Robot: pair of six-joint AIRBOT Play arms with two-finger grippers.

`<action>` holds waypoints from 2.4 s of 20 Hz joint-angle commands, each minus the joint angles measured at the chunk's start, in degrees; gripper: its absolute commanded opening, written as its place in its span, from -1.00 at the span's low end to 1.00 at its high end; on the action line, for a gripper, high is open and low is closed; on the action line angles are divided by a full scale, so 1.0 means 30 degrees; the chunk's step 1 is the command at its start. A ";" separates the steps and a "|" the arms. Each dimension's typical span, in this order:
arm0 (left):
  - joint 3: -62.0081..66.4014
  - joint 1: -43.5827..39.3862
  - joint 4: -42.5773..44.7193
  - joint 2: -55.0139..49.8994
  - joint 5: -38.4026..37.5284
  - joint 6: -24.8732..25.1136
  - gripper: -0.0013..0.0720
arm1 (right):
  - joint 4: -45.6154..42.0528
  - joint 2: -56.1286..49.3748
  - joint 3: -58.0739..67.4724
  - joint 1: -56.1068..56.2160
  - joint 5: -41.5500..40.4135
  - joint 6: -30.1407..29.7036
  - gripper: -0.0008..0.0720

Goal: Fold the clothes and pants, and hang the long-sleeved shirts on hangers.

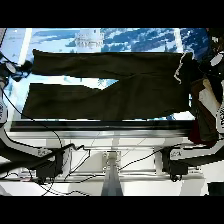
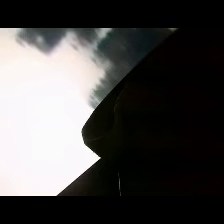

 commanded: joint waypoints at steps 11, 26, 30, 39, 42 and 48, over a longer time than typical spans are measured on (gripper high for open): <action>0.2463 0.0678 0.3818 -0.1275 -0.5807 0.1035 -0.92 | 0.0138 -0.1282 0.0000 0.0073 -0.1843 0.0000 -0.65; 0.2790 0.0554 0.3934 0.3439 -1.1606 0.1654 0.11 | -0.0335 0.4371 0.0146 0.0051 0.2164 -0.0073 -0.50; 0.1719 0.1566 0.4306 0.3483 -1.7391 0.7096 -0.93 | -0.1056 0.6069 0.0146 0.0051 0.4765 -0.2433 -0.90; -1.0258 1.0564 -0.8094 0.8648 -1.3274 1.4732 -0.93 | -0.2324 0.6186 -0.0379 -0.0066 0.7715 -0.2827 -0.90; -1.2626 1.3427 -1.0477 0.8910 -1.2451 1.5584 0.82 | -0.2259 0.6164 -0.0889 -0.0066 0.7533 -0.2761 -0.89; -1.4345 1.4804 -1.1380 0.8888 -1.0214 1.5766 0.95 | -0.2237 0.6171 -0.1027 -0.0066 0.8189 -0.2528 -0.90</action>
